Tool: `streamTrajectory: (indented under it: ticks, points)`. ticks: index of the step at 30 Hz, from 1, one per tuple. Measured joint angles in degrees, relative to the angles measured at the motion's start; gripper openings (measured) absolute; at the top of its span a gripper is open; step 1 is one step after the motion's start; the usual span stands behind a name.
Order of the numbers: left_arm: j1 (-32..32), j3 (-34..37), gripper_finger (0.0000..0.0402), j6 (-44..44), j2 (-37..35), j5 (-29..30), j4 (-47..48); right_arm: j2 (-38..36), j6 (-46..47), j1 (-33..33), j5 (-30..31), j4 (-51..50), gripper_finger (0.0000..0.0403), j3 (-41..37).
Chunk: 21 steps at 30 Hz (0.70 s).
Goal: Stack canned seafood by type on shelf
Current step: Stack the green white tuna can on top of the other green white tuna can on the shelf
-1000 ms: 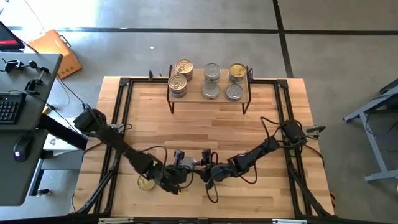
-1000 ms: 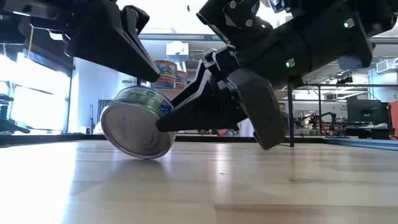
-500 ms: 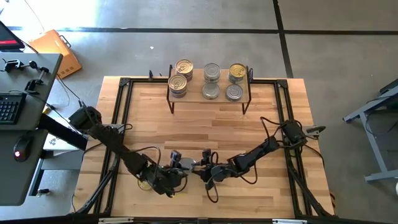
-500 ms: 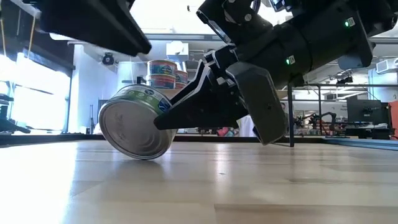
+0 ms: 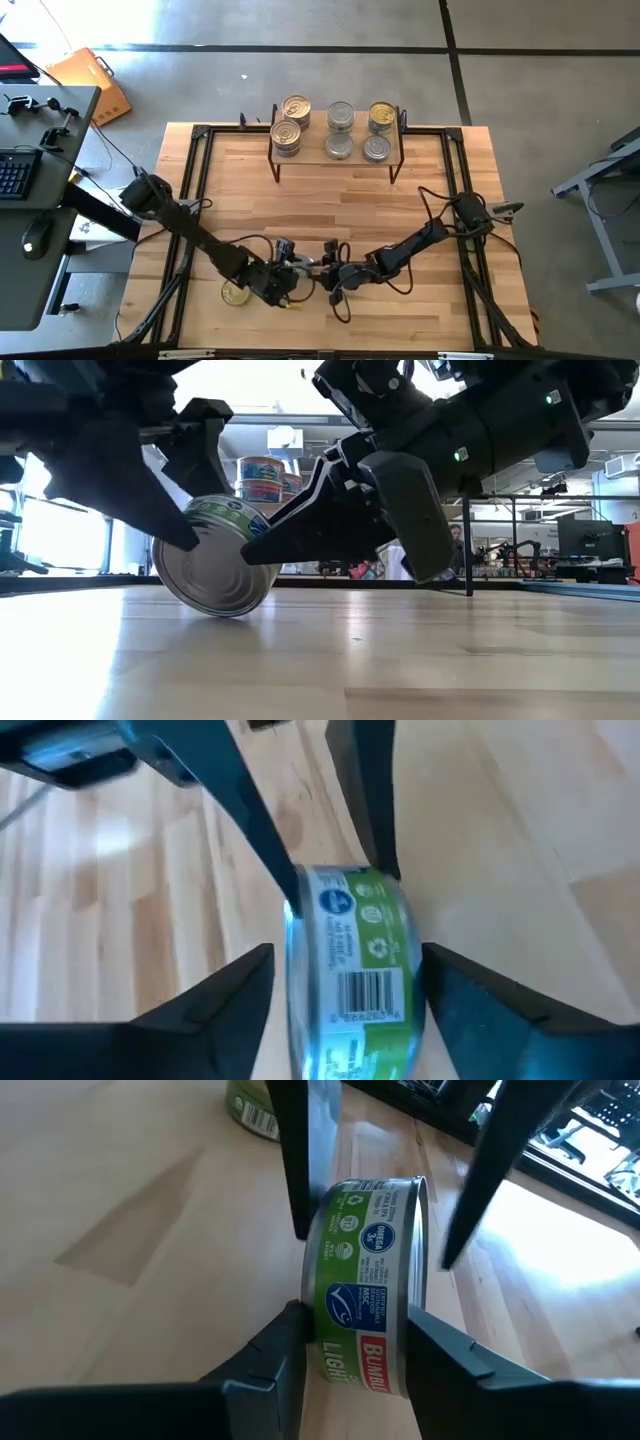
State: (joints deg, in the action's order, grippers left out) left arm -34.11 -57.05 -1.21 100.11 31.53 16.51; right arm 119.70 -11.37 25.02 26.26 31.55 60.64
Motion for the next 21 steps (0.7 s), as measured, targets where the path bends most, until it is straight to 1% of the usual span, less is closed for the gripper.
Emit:
streamTrajectory:
  ticks: [3, 7, 8, 11, 13, 15, 17, 19, 21]
  points:
    - [-0.02, 0.11, 0.0203, -1.07, 0.8, -0.57, 0.4, 0.0, 0.85, 0.02, -0.02, 0.31, 0.0123, -0.01]
    - [-0.05, 0.06, 0.0121, -3.22, 0.86, -0.05, 0.42, 0.0, 1.41, 0.02, -1.53, 0.81, 0.0139, -0.02]
    - [-0.11, 0.04, 0.0117, -4.39, 0.83, -0.03, 0.65, -0.05, 1.38, -0.03, -2.38, 1.02, 0.0147, 0.0]
    - [-0.09, -0.09, 0.0117, -7.98, 0.77, -0.16, 2.43, -0.1, 0.74, 0.19, -2.17, 2.24, 0.0185, 0.08]
    - [-0.53, -0.16, 0.0117, -10.44, 0.75, 0.37, 4.28, -0.52, 0.27, 0.51, -1.08, 1.76, 0.0214, 0.13]
    - [-1.33, -0.04, 0.0117, -12.47, 0.7, 2.13, 6.01, -1.31, 1.05, 0.89, 1.12, -0.44, 0.0237, 0.15]
    - [-2.41, 0.69, 0.0117, -13.81, 0.7, 4.52, 5.68, -2.22, 3.14, 1.21, 3.17, -3.38, 0.0251, 0.15]
    - [-3.48, 2.34, 0.0117, -15.08, 0.25, 6.73, 4.5, -2.67, 4.68, 1.44, 4.09, -4.99, 0.0255, 0.15]
    - [-4.24, 4.87, 0.0117, -16.17, -0.31, 8.45, 0.82, -2.69, 5.18, 1.86, 4.2, -4.58, 0.0255, -0.3]
